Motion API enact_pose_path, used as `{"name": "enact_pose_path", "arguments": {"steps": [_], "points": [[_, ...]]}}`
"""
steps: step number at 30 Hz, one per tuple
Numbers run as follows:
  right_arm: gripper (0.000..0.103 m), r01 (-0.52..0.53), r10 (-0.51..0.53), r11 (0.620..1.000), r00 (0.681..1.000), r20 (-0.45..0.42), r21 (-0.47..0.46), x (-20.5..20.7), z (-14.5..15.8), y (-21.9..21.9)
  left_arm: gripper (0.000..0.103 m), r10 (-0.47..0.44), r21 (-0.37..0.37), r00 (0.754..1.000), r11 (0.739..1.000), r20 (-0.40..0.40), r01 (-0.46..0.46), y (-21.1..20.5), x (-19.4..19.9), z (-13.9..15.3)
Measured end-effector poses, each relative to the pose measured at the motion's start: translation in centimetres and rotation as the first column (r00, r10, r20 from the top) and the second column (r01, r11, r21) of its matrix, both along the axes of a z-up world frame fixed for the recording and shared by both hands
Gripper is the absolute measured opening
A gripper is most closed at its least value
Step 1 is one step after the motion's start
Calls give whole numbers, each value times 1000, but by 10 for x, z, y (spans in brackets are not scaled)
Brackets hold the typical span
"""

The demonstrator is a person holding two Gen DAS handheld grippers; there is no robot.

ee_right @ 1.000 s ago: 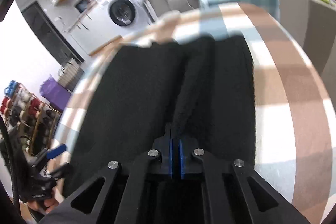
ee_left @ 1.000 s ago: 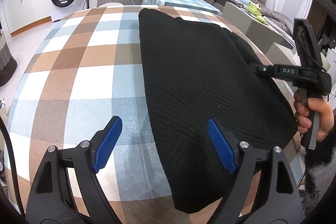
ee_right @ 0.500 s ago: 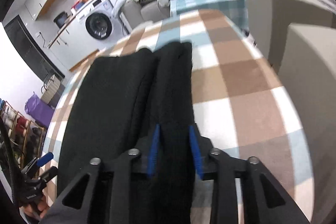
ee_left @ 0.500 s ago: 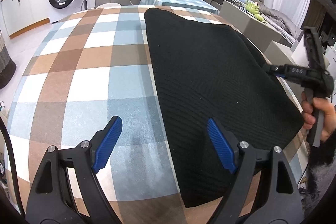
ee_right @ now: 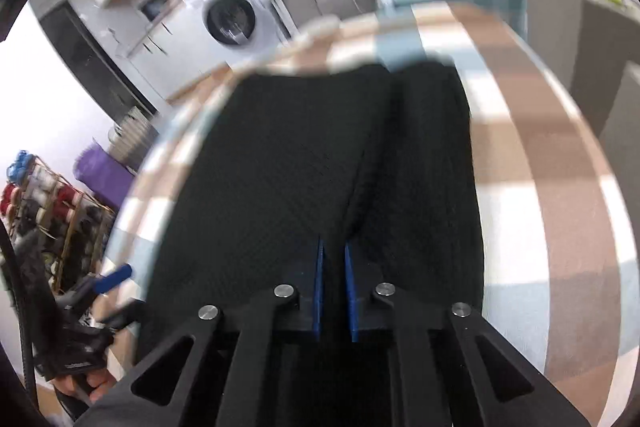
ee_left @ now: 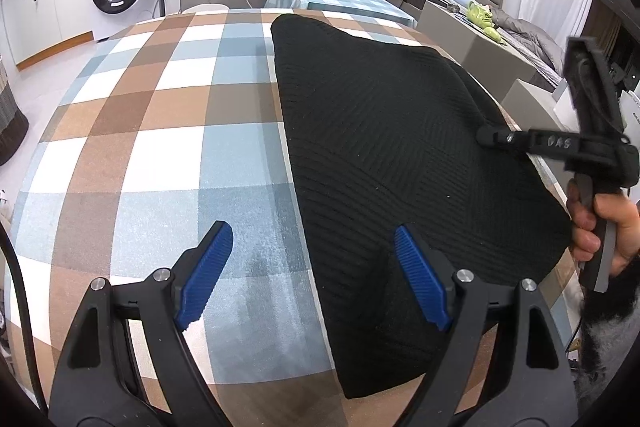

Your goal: Fold small clothes

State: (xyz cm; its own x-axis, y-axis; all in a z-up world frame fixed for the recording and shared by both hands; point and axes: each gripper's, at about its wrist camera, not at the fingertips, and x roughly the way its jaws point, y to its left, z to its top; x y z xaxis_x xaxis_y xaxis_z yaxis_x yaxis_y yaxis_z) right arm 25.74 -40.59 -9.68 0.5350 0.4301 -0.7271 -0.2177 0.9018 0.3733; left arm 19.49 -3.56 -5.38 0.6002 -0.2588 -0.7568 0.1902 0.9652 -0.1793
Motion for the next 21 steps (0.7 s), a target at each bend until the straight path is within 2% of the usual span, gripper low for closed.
{"name": "enact_pose_path", "arguments": {"steps": [1, 3, 6, 9, 11, 13, 14, 17, 19, 20, 21], "points": [[8, -1, 1, 1000, 998, 59, 8, -8, 12, -1, 82, 1, 1, 1000, 1000, 4, -1, 0, -1, 1], [8, 36, -34, 999, 995, 96, -21, -18, 24, -5, 82, 1, -6, 1000, 1000, 9, -1, 2, -2, 4], [8, 84, -80, 994, 996, 48, -73, -17, 7, -8, 82, -4, -9, 1000, 1000, 4, 4, 1, -1, 2], [11, 86, -89, 993, 995, -36, -76, -5, -16, -11, 82, -5, 13, 1000, 1000, -8, 5, -3, 1, -4], [18, 84, -87, 995, 995, -53, -47, -8, -16, -15, 82, -7, 16, 1000, 1000, -13, 8, -2, 0, -5], [38, 62, -62, 998, 996, -61, 1, -17, -9, -18, 82, -11, 11, 1000, 1000, -12, 11, 0, -2, -5], [40, 38, -36, 999, 998, -59, 28, -26, -6, -19, 82, -9, 11, 1000, 1000, -12, 9, 1, -4, -4], [42, -29, 33, 997, 998, -56, 78, -57, -3, -18, 82, -8, 2, 1000, 1000, -17, 8, 5, -10, -5], [41, -38, 41, 998, 997, -59, 52, -75, -7, -16, 82, -15, -11, 1000, 1000, -23, 15, 7, -15, -5], [39, -49, 50, 998, 998, -43, 25, -82, -9, -13, 82, -19, -14, 1000, 1000, -24, 19, 6, -16, -6], [25, -47, 47, 999, 999, -20, 2, -84, -9, -13, 82, -26, -17, 999, 1000, -24, 25, 5, -19, -6]]}}
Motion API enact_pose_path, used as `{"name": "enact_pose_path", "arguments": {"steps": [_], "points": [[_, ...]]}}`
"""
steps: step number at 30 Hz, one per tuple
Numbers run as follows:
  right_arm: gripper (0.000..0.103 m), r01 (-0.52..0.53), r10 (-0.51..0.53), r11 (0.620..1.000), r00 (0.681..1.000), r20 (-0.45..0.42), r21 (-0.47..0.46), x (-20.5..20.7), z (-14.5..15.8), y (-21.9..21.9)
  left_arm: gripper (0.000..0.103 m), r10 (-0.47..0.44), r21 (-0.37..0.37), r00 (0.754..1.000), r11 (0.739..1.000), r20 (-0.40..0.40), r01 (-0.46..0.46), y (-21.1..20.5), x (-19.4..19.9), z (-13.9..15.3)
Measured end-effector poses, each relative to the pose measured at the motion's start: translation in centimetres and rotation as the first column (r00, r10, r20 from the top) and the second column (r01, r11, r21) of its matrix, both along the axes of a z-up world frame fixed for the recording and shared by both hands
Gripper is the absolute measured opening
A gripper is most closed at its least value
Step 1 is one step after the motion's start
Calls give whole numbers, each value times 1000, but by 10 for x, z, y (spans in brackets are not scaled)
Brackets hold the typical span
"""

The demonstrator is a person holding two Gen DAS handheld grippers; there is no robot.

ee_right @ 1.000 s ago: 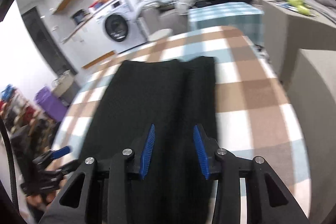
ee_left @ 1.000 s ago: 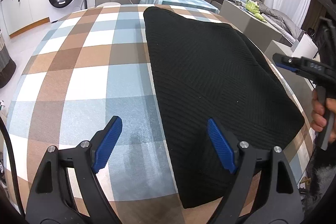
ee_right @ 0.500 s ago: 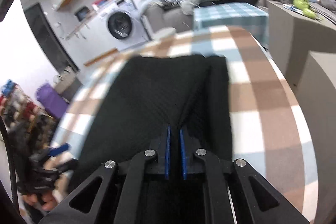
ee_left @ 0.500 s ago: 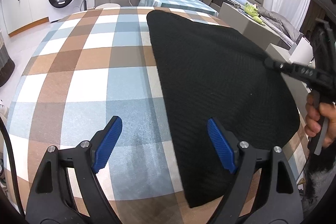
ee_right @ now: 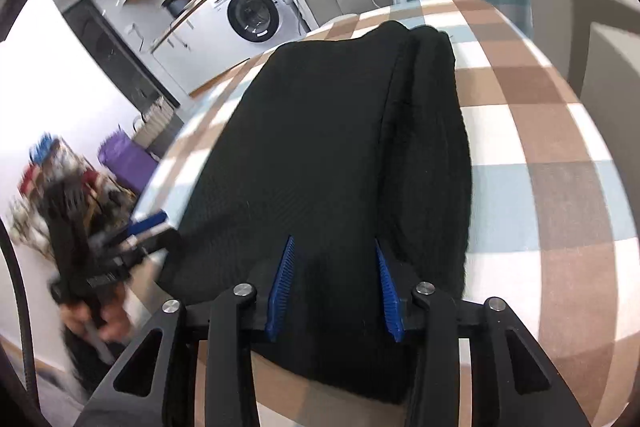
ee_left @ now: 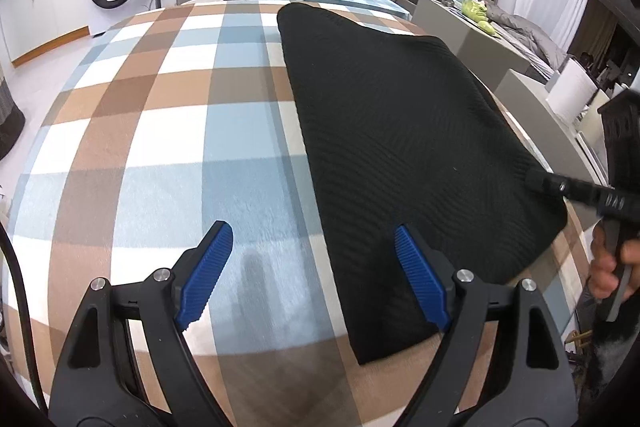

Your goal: Fold small clothes

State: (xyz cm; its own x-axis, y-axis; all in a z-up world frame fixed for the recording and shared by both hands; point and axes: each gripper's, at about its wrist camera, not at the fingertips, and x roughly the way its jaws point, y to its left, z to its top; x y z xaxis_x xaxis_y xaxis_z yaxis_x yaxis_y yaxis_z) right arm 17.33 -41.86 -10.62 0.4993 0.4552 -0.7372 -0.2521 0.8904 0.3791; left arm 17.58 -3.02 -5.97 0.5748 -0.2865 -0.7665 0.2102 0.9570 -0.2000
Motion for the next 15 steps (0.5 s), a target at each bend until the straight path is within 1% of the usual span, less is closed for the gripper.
{"name": "enact_pose_path", "arguments": {"steps": [1, 2, 3, 4, 5, 6, 8, 10, 11, 13, 15], "points": [[11, 14, -14, 1000, 1000, 28, -8, -4, 3, -1, 82, -7, 1, 1000, 1000, 1, 7, -1, -3, 0], [10, 13, -14, 1000, 999, 50, 8, -7, 7, -3, 82, -11, 3, 1000, 1000, 2, 11, -3, -5, 0], [9, 14, -16, 1000, 996, 90, 27, -11, 13, -6, 82, -22, 7, 1000, 1000, 4, 22, -5, -8, 1], [9, 22, -24, 1000, 994, 107, 18, -13, 16, -8, 82, -29, 11, 1000, 1000, 5, 29, -6, -10, 1], [9, 38, -37, 999, 995, 95, -4, -13, 14, -9, 82, -34, 16, 999, 999, 5, 34, -8, -12, 1], [9, 56, -54, 998, 997, 59, -27, -9, 6, -10, 82, -37, 21, 999, 999, 3, 37, -9, -14, 0], [10, 72, -72, 997, 997, 9, -34, -4, -5, -10, 82, -36, 20, 999, 999, -5, 36, -9, -16, -2], [23, 73, -73, 997, 997, 19, -17, -1, -2, -10, 82, -26, 17, 1000, 1000, -14, 26, -8, -17, -4], [27, 74, -74, 997, 997, 22, -19, -2, 1, -11, 82, -22, 16, 1000, 1000, -18, 22, -8, -17, -5], [48, 76, -75, 997, 997, 33, -13, -5, 6, -18, 82, -17, 9, 1000, 1000, -25, 17, -9, -17, -5], [59, 91, -91, 995, 996, 18, -31, -6, 5, -22, 82, -22, 3, 999, 1000, -25, 23, -13, -17, -5]]}}
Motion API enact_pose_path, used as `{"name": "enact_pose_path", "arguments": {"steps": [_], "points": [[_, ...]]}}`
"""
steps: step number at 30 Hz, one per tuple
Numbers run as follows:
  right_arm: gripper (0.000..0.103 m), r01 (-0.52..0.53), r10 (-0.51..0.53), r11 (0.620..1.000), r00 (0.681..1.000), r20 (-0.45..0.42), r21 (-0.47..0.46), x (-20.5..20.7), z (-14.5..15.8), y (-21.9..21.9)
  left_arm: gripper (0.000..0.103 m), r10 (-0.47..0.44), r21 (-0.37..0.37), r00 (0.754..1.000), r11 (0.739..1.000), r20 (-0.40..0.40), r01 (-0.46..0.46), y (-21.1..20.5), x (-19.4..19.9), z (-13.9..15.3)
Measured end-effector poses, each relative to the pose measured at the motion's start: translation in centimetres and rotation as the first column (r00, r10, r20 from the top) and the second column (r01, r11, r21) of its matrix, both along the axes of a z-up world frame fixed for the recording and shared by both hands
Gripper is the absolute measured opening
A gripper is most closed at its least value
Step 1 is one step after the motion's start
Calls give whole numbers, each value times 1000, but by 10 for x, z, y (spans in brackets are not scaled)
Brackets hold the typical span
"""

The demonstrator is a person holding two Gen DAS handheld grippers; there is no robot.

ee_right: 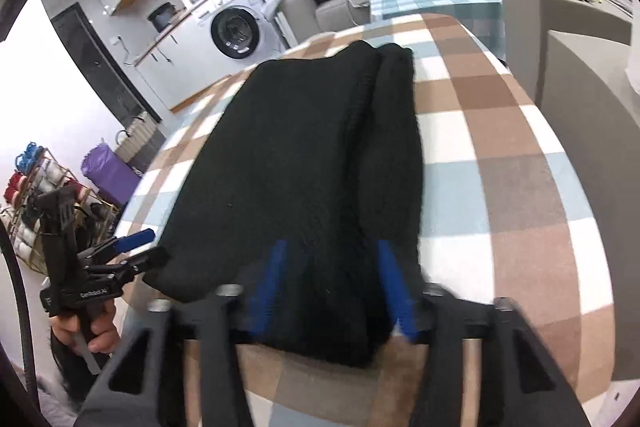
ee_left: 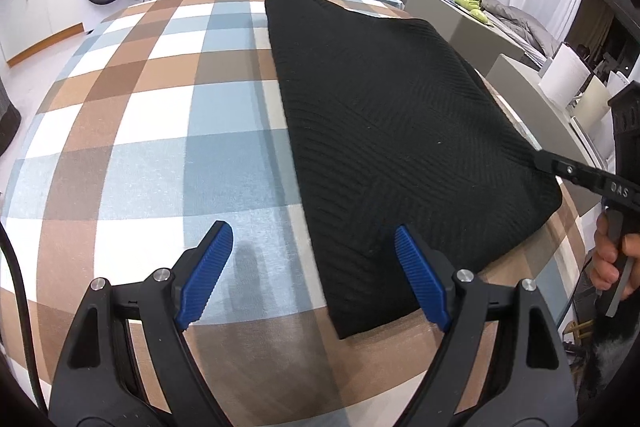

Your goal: Fold small clothes

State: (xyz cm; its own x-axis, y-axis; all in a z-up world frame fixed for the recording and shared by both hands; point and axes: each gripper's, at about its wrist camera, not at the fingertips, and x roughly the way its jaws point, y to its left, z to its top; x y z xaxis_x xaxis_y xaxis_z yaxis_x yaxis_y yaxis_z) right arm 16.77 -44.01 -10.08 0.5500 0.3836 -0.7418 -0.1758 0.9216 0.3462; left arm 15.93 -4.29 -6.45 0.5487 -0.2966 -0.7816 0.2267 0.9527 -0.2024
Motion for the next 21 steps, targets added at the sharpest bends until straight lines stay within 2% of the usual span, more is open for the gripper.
{"name": "enact_pose_path", "arguments": {"steps": [5, 9, 11, 18, 20, 21], "points": [[62, 18, -17, 1000, 999, -48, 21, -10, -7, -6, 82, -30, -9, 1000, 1000, -4, 30, -12, -2, 2], [63, 13, -15, 999, 997, -70, -33, -17, -15, -3, 82, -75, 27, 997, 997, 4, 75, -25, -7, 0], [63, 14, -15, 1000, 996, -83, -11, -16, -17, -5, 82, -89, 23, 996, 996, -1, 89, -27, -8, -1], [63, 49, -47, 999, 995, -86, 24, -10, -21, -8, 82, -35, -28, 999, 999, -18, 35, -25, 4, -8], [63, 47, -46, 999, 996, -77, 18, -12, -19, -6, 78, -32, -31, 999, 999, -12, 31, -25, 7, -8], [56, 47, -45, 999, 997, -69, 20, -12, -19, -5, 63, -28, -32, 1000, 999, -3, 28, -25, 8, -8]]}}
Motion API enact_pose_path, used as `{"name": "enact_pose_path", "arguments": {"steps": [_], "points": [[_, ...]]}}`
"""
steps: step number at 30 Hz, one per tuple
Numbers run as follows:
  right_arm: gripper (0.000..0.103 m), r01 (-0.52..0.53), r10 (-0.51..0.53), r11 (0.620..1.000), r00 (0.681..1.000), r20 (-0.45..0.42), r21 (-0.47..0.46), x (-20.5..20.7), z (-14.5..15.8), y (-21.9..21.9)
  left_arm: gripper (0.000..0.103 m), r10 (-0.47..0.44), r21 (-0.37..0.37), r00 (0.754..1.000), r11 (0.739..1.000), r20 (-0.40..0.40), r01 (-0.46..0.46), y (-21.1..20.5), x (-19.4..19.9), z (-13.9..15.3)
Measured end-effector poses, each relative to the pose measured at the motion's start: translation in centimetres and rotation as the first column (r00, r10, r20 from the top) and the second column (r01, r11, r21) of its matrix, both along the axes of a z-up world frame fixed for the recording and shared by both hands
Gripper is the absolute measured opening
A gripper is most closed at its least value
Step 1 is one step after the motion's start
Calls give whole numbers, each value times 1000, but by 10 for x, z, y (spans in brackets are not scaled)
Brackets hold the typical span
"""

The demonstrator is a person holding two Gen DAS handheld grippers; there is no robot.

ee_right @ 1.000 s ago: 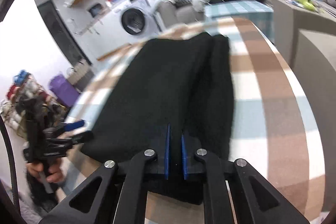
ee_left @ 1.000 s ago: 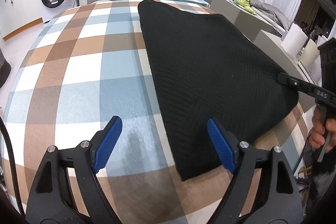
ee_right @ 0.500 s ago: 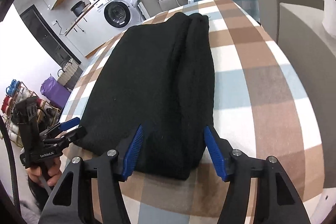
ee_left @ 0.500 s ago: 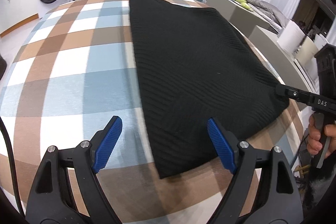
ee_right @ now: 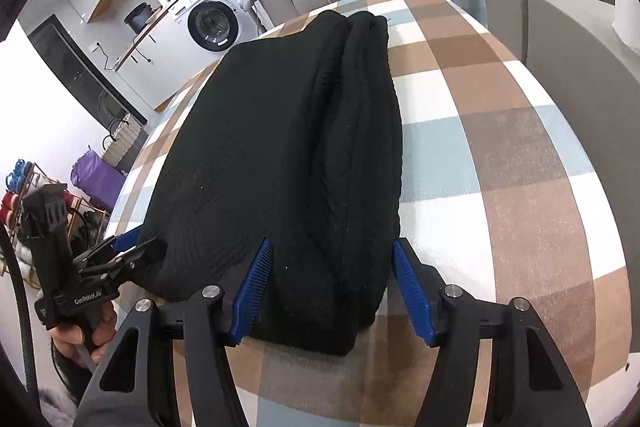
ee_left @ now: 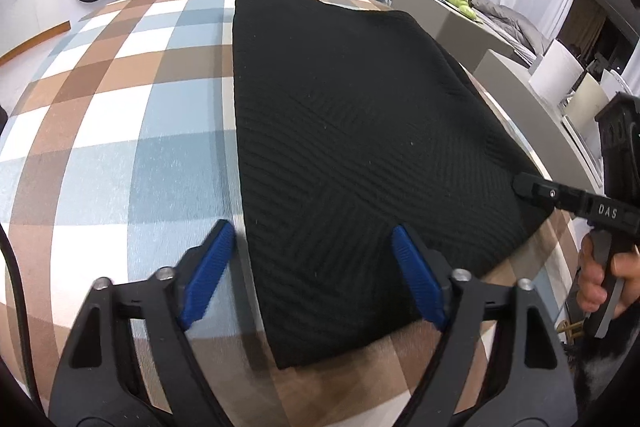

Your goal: Fold small clothes

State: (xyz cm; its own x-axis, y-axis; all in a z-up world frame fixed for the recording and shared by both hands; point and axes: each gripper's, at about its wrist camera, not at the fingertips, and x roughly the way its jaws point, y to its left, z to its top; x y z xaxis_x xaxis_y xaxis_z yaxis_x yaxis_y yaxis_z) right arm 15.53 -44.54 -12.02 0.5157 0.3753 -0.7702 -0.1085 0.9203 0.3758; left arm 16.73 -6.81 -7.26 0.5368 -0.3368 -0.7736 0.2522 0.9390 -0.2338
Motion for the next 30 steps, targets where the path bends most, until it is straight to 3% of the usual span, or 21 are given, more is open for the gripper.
{"name": "enact_pose_path", "arguments": {"steps": [1, 2, 3, 4, 13, 21, 30], "points": [[44, -6, 6, 1000, 1000, 6, 6, 0, 0, 1, 48, -1, -4, 1000, 1000, 2, 1, 0, 1, 0], [42, -10, 10, 1000, 1000, 11, 12, 1, -1, 3, 43, 2, 0, 1000, 1000, 4, -2, 0, 2, 0], [40, -12, 12, 1000, 1000, 15, 2, 2, -1, 6, 30, 9, -5, 1000, 1000, 11, -9, 3, 3, 1], [38, -18, 18, 1000, 1000, 21, -8, 3, -2, 9, 26, 13, -16, 1000, 1000, 12, -13, 5, 5, 1], [37, -69, 69, 997, 997, 28, -21, 30, -4, 37, 21, 82, -3, 996, 997, 24, -82, 34, 18, 2], [38, -111, 113, 993, 993, 37, -42, 51, -4, 76, 21, 153, 68, 987, 985, 54, -156, 64, 35, 3], [40, -80, 80, 997, 996, 28, -10, 47, -4, 68, 23, 160, 67, 986, 984, 55, -164, 70, 39, -1]]}}
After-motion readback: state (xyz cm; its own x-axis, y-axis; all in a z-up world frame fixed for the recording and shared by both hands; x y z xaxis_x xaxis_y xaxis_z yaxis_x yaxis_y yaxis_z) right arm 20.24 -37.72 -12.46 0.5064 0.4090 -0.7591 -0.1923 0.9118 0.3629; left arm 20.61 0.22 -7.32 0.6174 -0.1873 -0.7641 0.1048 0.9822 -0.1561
